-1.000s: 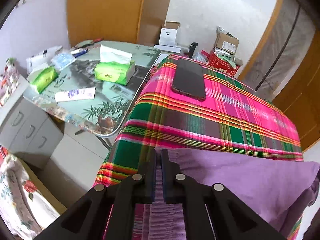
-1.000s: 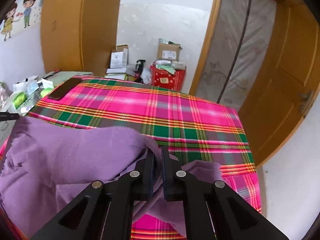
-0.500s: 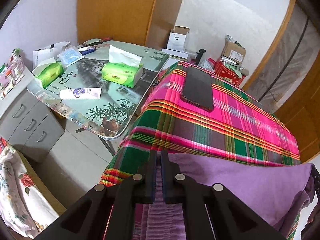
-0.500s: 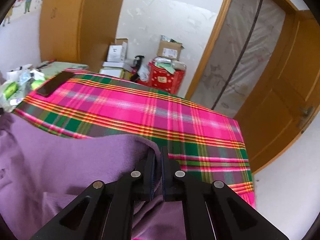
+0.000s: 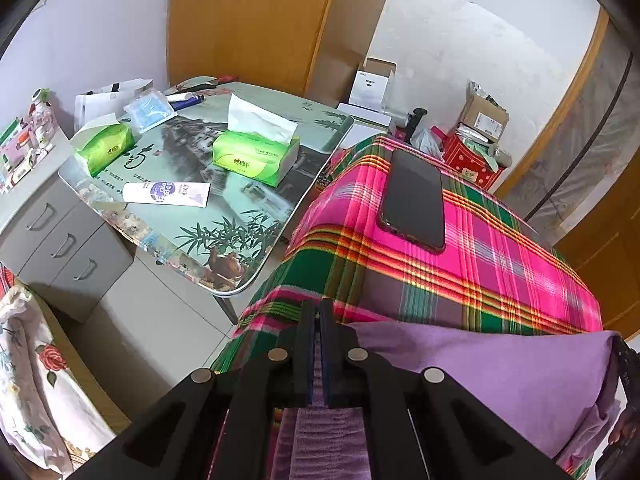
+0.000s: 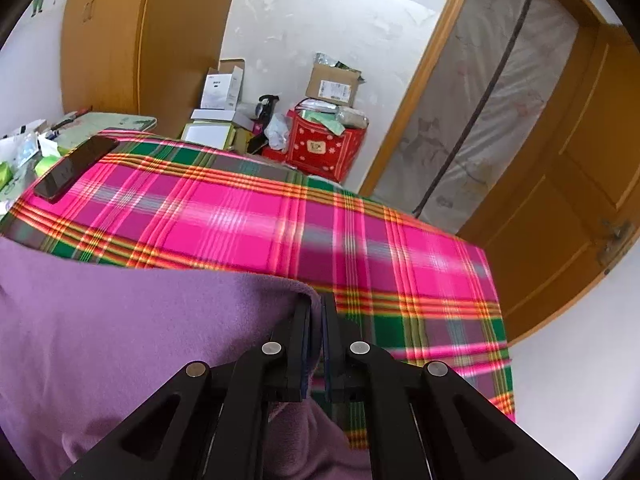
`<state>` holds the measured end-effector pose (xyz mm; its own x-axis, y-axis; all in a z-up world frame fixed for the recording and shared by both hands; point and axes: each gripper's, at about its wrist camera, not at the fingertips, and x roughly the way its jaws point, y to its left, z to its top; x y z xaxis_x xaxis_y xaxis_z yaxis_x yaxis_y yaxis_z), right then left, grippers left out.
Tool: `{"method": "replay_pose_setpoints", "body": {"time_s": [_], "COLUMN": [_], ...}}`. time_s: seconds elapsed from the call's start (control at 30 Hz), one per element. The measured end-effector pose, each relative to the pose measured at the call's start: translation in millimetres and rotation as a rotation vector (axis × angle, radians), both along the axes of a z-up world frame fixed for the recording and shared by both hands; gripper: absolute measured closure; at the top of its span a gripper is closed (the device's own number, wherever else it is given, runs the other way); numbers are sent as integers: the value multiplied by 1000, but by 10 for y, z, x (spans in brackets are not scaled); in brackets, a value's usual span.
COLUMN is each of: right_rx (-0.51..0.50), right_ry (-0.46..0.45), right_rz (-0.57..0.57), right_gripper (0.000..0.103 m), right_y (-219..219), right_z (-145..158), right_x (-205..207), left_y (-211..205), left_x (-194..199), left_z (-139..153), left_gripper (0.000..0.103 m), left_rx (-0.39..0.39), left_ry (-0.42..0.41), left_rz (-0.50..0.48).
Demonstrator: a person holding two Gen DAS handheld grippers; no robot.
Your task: Fold clothes
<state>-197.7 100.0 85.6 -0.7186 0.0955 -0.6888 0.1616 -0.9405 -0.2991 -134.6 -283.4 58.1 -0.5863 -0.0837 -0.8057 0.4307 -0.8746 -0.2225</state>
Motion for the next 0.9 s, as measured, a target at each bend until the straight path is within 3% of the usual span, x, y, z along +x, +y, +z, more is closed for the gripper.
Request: {"method": "replay_pose_setpoints", "body": {"time_s": [0.2,0.3,0.43,0.5,0.57,0.67,0.9], "right_rx": [38,59,73,66,57,48,43], "right_ry": [21,-13,-55,-65,-72,-83,-99], "right_rz": [-2,-5,-7,-5,-5,-10,-12], "right_gripper": [98,98,98,98,98,98,98], "right_y": [-123,-154,-158,-112,-78,-50,-56], "right_z": [-16,-128,-255,-294,-308,-336,-418], "right_x": [-205,-282,-338,-316,-303,-297,-288], "left_y": [-21,15,18,34,43,51,55], "left_x": [-64,-63,-56,-34,-9,50,84], "left_z": [38,-4,-87,-127,-164,-238,-297], "left_gripper": [103,103,102,97,85,80,77], "left_rx": [-33,-43,0,15,26,75,145], "left_ry": [11,-3,-48,-70,-93,-124,-158], "left_rz": [8,-5,-46,-86,-110,-129,-136]}}
